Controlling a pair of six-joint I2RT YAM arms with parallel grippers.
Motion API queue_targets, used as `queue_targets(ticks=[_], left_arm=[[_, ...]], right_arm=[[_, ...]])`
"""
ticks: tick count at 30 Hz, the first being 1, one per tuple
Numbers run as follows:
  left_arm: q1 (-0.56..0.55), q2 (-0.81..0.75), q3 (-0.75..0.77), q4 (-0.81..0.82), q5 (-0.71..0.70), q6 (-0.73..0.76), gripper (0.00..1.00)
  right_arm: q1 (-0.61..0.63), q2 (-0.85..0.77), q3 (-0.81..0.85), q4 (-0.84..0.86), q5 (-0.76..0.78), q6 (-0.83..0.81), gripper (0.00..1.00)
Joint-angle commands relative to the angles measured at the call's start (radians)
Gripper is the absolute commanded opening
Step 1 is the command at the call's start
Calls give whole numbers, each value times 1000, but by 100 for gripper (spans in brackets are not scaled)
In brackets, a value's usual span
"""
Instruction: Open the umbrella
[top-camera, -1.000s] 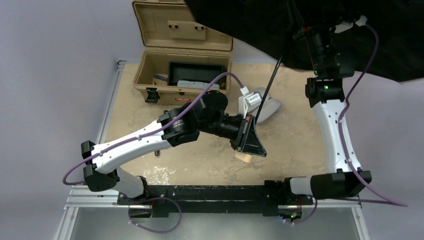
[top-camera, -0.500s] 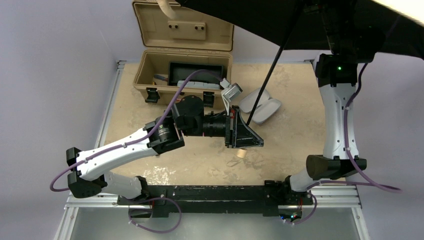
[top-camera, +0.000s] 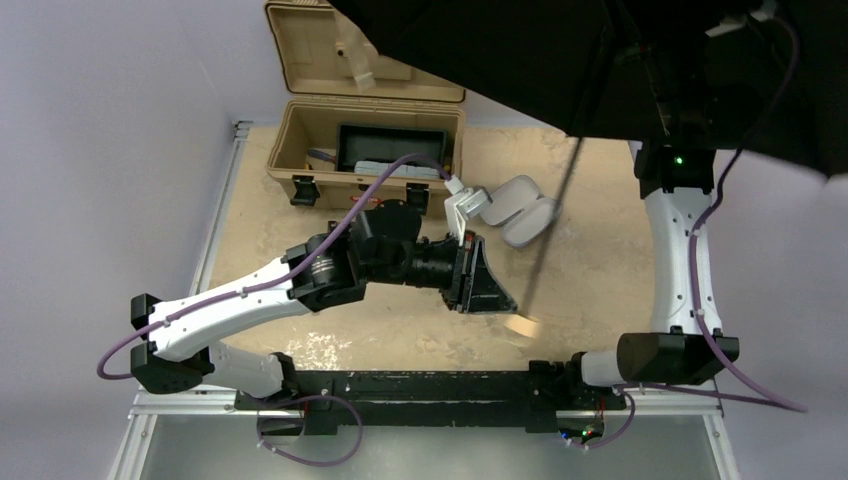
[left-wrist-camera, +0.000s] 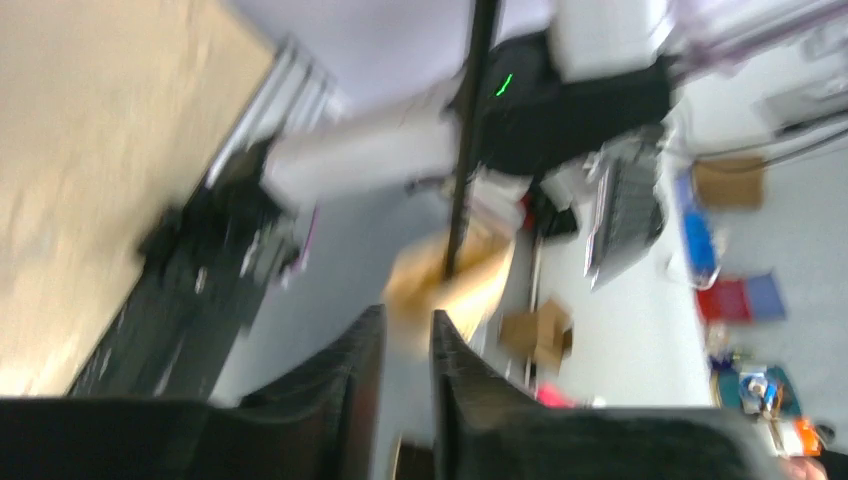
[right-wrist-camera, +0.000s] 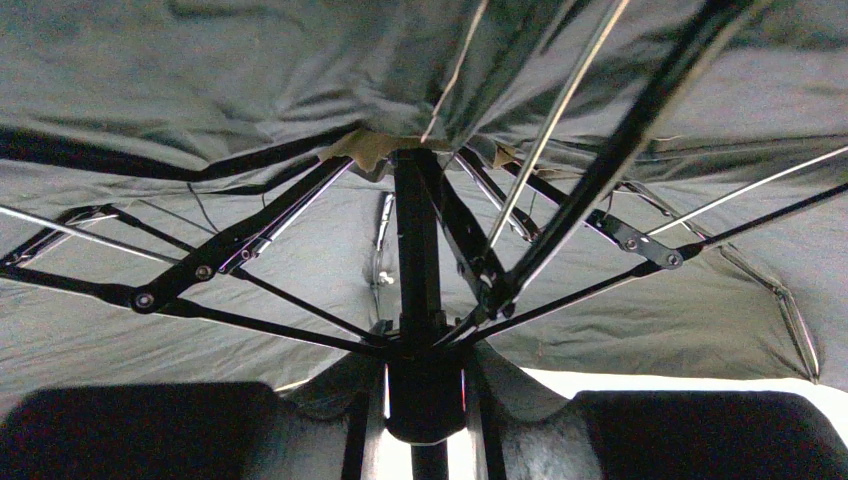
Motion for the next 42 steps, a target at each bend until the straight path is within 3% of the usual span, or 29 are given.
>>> queue_targets(ticks=[1, 5, 15, 19, 24, 27, 32, 33, 36, 38, 40, 41, 42], left_arm=[[-53, 21, 92, -544, 106, -34, 31], [-34, 51, 159, -544, 101, -1, 58], [16, 80, 376, -539, 49, 83, 91], [39, 93, 388, -519, 13, 92, 95], [18, 162, 365, -425, 65, 63, 94], [-1, 207, 362, -399, 78, 53, 89], [-14, 272, 362, -338, 109, 8, 68], [-14, 280, 361, -323, 115, -4, 59], [-14, 292, 364, -301, 110, -34, 1], [-10, 285, 365, -317, 67, -59, 0], [3, 270, 348, -306, 40, -89, 0], [11, 260, 335, -294, 32, -102, 0], [20, 250, 326, -288, 24, -114, 0]], right_arm=[[-114, -81, -186, 70, 147, -2, 0], [-68, -168, -284, 17, 107, -63, 0], [11, -292, -389, -60, 121, -165, 0], [23, -300, -359, -88, 128, -166, 0], [27, -277, -301, -100, 135, -159, 0], [27, -264, -279, -94, 135, -145, 0], [27, -262, -278, -81, 127, -130, 0], [27, -268, -289, -75, 127, -127, 0], [28, -283, -330, -69, 112, -125, 0], [27, -281, -354, -80, 40, -127, 1], [23, -266, -384, -112, -54, -150, 31], [22, -259, -407, -122, -117, -162, 42], [22, -251, -427, -135, -168, -181, 44]])
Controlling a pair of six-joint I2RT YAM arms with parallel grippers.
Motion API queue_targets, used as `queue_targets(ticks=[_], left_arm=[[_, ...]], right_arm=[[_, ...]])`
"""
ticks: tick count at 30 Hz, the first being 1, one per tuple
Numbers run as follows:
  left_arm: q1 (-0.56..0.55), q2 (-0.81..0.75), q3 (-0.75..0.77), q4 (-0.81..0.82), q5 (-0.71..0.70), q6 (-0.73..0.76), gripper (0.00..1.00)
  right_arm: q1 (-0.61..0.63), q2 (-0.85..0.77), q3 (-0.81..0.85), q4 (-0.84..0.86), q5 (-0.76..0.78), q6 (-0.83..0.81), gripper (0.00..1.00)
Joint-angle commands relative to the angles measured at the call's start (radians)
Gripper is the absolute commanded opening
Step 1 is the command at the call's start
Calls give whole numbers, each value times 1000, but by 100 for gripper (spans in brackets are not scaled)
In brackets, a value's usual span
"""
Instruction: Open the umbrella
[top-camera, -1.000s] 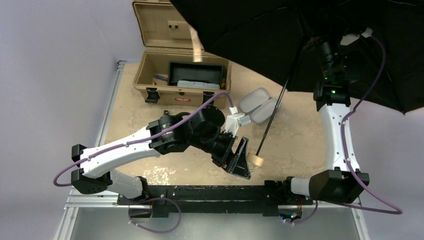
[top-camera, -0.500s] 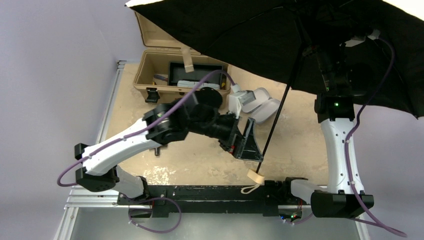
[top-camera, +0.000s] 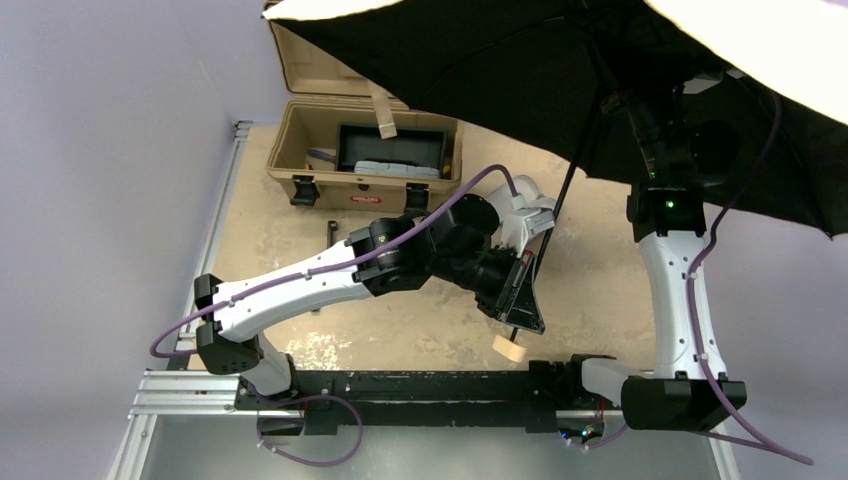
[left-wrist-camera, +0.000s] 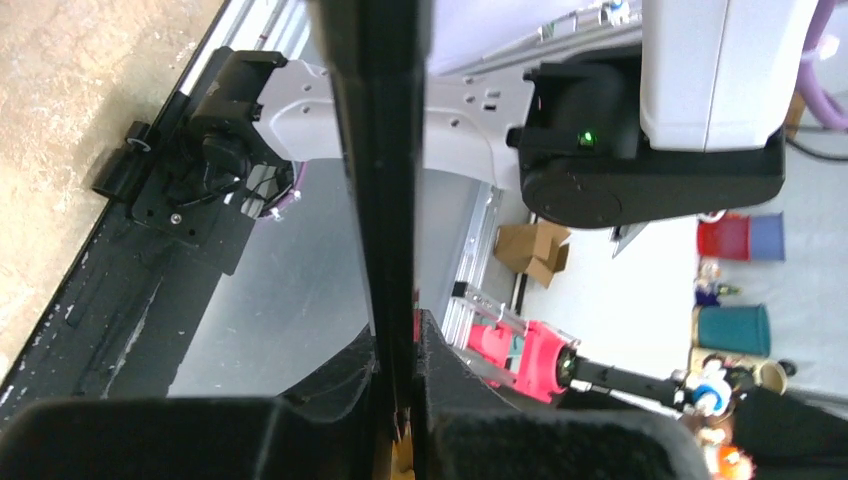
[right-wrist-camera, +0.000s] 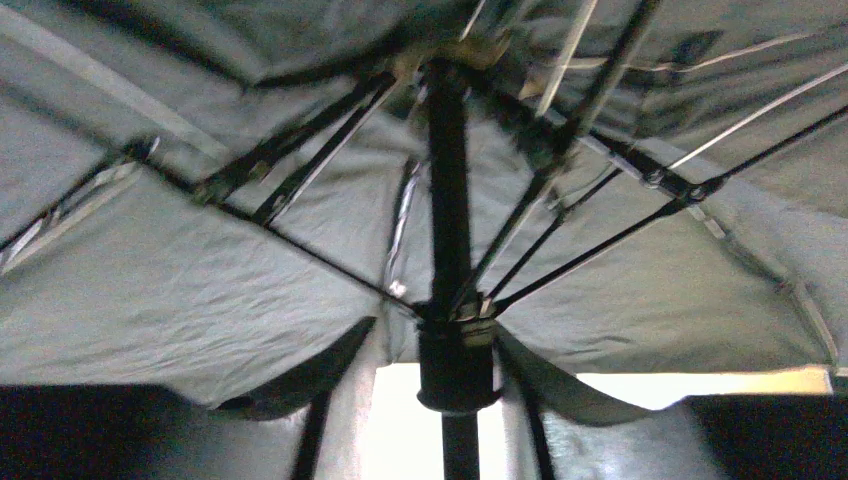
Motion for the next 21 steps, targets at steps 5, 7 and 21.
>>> queue_targets(ticks=[5, 7, 21], left_arm=[[83, -95, -49, 57, -138, -104, 0], [96, -107, -71, 58, -154, -110, 0], [80, -184, -161, 103, -263, -114, 0]], right_arm=[[-8, -1, -129, -70, -343, -121, 49], [-15, -9, -159, -100, -366, -149, 50], [-85, 17, -155, -35, -350, -127, 33]])
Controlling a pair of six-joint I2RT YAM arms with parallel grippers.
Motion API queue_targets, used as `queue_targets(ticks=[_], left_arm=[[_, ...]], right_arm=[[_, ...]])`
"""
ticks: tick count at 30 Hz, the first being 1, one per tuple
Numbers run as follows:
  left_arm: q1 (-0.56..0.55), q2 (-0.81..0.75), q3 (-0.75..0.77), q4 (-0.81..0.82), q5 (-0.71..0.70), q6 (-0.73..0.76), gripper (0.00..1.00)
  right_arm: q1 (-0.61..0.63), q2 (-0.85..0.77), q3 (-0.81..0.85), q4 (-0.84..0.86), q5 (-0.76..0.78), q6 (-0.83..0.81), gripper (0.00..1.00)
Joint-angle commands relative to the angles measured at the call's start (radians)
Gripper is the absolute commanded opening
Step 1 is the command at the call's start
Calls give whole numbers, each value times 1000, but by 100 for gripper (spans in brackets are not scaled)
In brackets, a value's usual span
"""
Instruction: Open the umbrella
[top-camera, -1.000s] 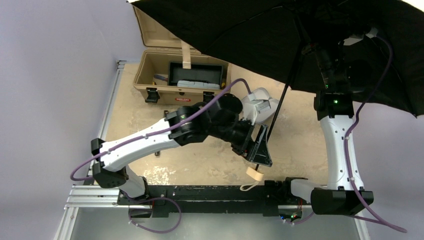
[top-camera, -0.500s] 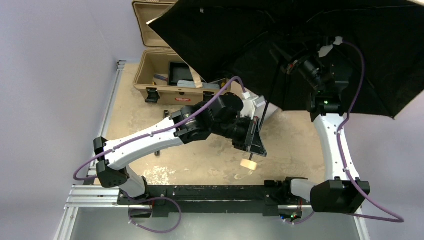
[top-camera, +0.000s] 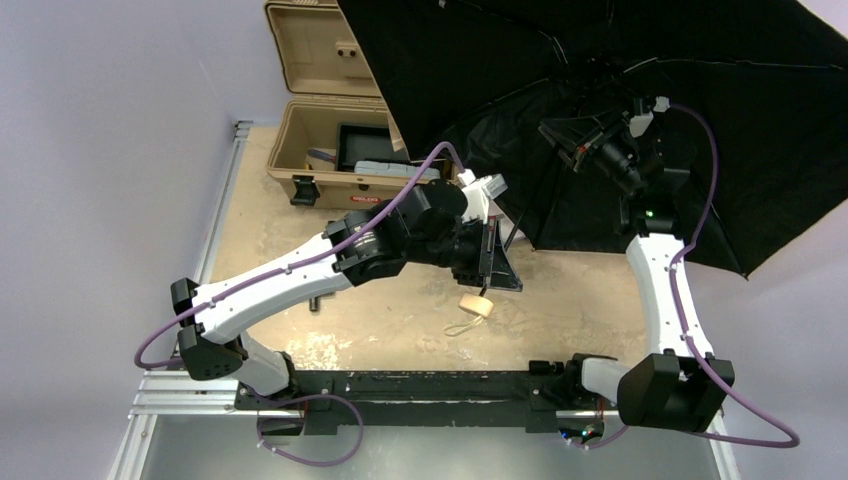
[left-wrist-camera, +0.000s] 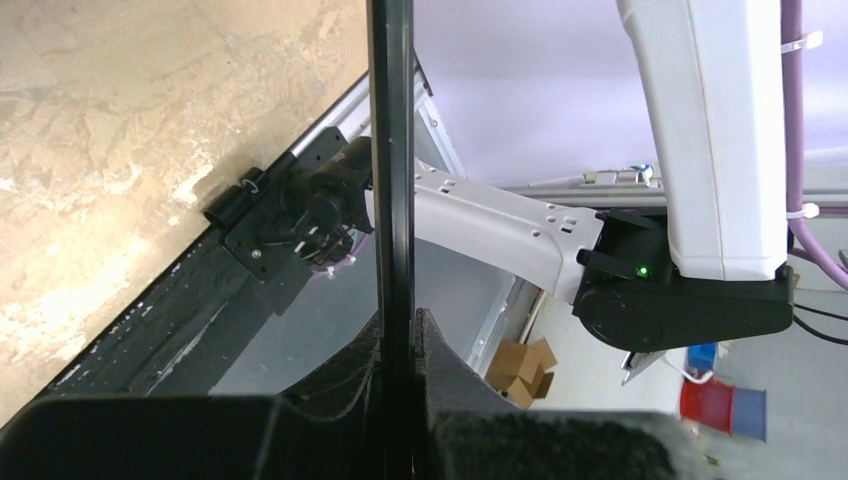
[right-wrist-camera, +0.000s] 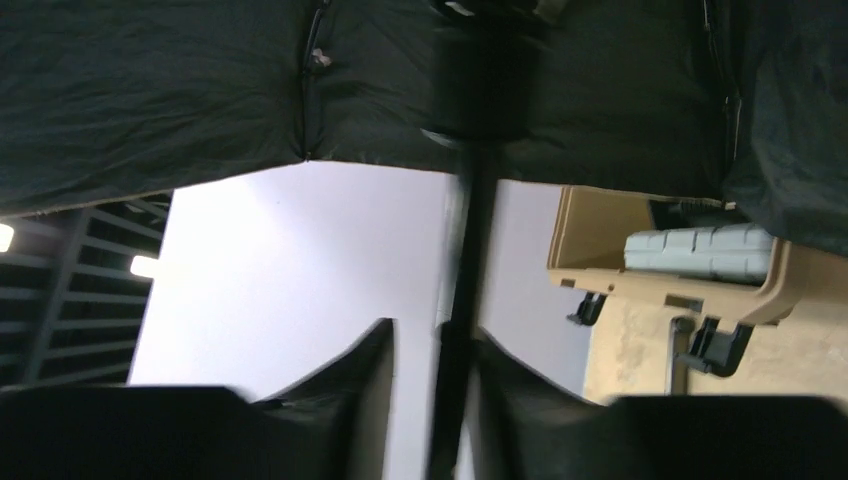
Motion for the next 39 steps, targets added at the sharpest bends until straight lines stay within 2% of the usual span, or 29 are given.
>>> queue_targets(ticks=[1, 2, 4, 6, 10, 11, 14, 17, 20, 23, 26, 30, 32, 34, 39], left_arm=[[-29, -93, -25, 66, -111, 14, 0], [-31, -108, -35, 67, -135, 15, 0], [-31, -132, -60, 82, -167, 8, 0], [-31, -142, -72, 90, -193, 0, 0], [-34, -138, -80, 108, -198, -12, 0], [-36, -139, -83, 110, -198, -12, 0], [-39, -146, -96, 118, -194, -13, 0], [-43, -158, -107, 121, -193, -15, 0], [-54, -164, -109, 112, -177, -11, 0], [-69, -170, -117, 93, -159, 6, 0], [-85, -172, -116, 44, -152, 37, 0], [-99, -188, -129, -33, -127, 76, 0], [-100, -199, -147, -62, -107, 90, 0], [-100, -204, -162, -93, -70, 109, 0], [-109, -239, -245, -125, -28, 126, 0]], right_arm=[[-14, 21, 142, 59, -8, -30, 46], [-15, 24, 164, 6, 5, -54, 52], [-17, 12, 161, -85, 33, -80, 54], [-18, -24, 87, -85, 45, -47, 53], [-17, -98, -72, 37, 75, 87, 39], [-18, -101, -80, 45, 84, 99, 35], [-24, -100, -78, 67, 122, 122, 10], [-30, -98, -92, 166, 154, 196, 0], [-44, -52, -62, 301, 160, 256, 0], [-47, 41, 114, 318, 183, 206, 0], [-51, 96, 210, 407, 236, 255, 9], [-59, 157, 285, 551, 313, 381, 5], [-62, 188, 348, 574, 348, 402, 3], [-64, 217, 420, 581, 383, 411, 10], [-68, 296, 588, 571, 439, 448, 15]])
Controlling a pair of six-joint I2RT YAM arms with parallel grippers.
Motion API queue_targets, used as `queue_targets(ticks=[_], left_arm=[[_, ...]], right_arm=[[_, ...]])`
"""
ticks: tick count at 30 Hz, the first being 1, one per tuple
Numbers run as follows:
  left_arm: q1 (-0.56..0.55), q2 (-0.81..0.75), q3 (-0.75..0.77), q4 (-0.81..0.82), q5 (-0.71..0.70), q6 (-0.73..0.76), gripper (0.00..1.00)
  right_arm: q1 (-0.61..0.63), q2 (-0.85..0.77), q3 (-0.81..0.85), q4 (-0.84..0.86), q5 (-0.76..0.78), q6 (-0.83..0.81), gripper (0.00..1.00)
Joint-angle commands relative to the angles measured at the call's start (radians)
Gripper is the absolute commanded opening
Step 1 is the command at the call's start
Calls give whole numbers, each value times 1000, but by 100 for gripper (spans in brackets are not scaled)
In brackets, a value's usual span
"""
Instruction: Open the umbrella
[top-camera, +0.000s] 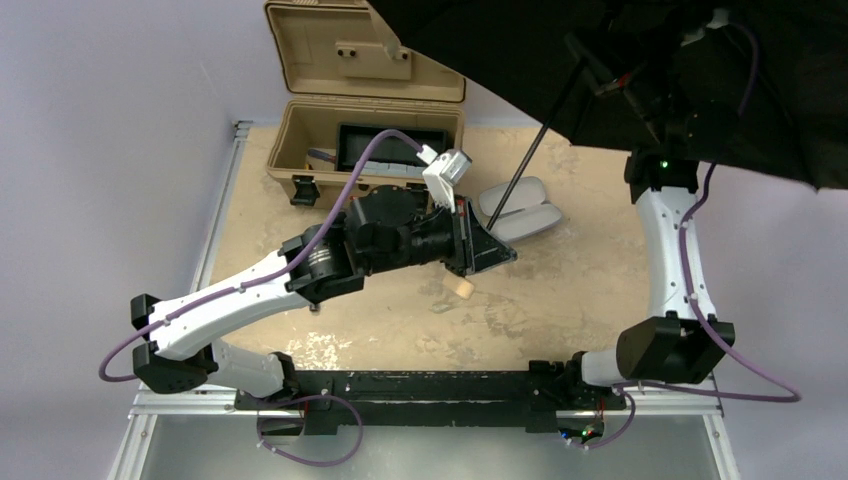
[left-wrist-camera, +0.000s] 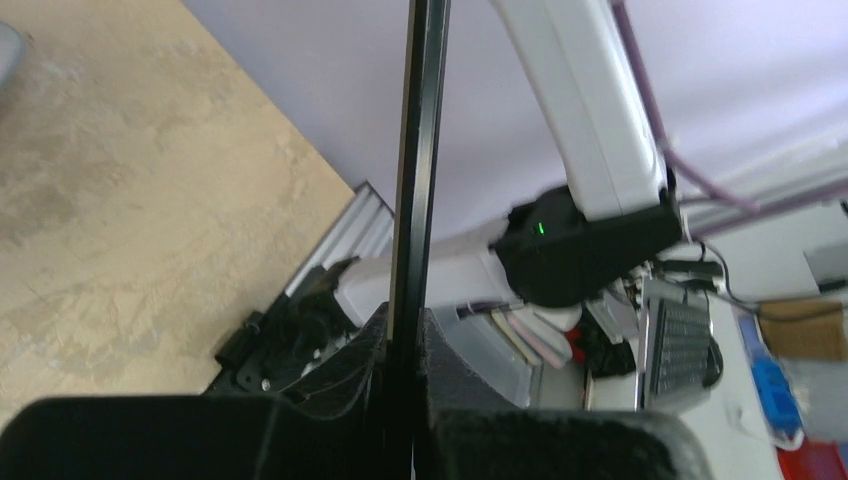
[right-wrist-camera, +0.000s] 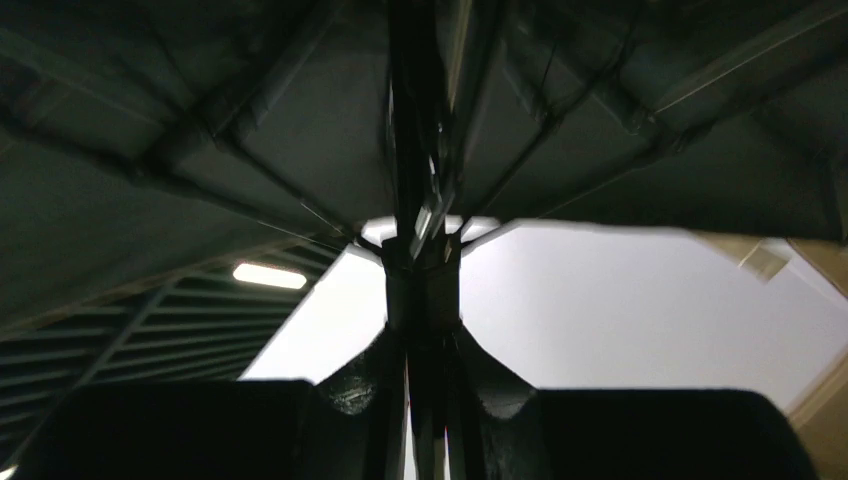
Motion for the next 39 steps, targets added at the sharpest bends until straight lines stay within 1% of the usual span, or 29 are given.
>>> queue_targets(ticks=[1, 3, 4, 7, 14, 17, 19, 21, 24, 26, 29, 31, 32, 34, 39], left_arm=[[-60, -74, -145, -337, 163, -20, 0], [-62, -102, -188, -322, 168, -33, 0], [-62, -112, -203, -319, 172, -35, 0], [-67, -129, -226, -331, 182, -32, 0], [-81, -124, -235, -387, 195, -9, 0], [-83, -91, -226, -431, 202, -1, 0], [-85, -81, -216, -407, 200, 2, 0], [-85, -70, -182, -381, 187, 8, 0], [-80, -20, -65, -405, 154, 36, 0], [-78, 23, -7, -427, 153, 56, 0], [-77, 68, 32, -458, 144, 76, 1], [-75, 77, 32, -480, 128, 79, 16], [-75, 72, 24, -483, 121, 78, 25], [-75, 51, -1, -477, 103, 74, 39], [-66, 2, -31, -482, 63, 65, 60]], right_arm=[[-66, 78, 169, 78, 422, 105, 17], [-67, 109, 221, 82, 441, 121, 18], [-69, 123, 250, 81, 450, 127, 17], [-70, 153, 322, 51, 468, 119, 0], [-71, 154, 410, -47, 586, 87, 0], [-69, 159, 442, -38, 616, 82, 0], [-70, 168, 490, -81, 586, 63, 0], [-63, 170, 505, -75, 526, 36, 0], [-39, 169, 492, -74, 401, -25, 0], [-13, 143, 447, -66, 349, -85, 0], [11, 74, 297, 48, 312, -114, 0], [13, 65, 259, 109, 272, -121, 0], [12, 66, 258, 119, 250, -126, 0], [12, 69, 267, 115, 213, -149, 0], [19, 54, 268, 68, 170, -224, 0]])
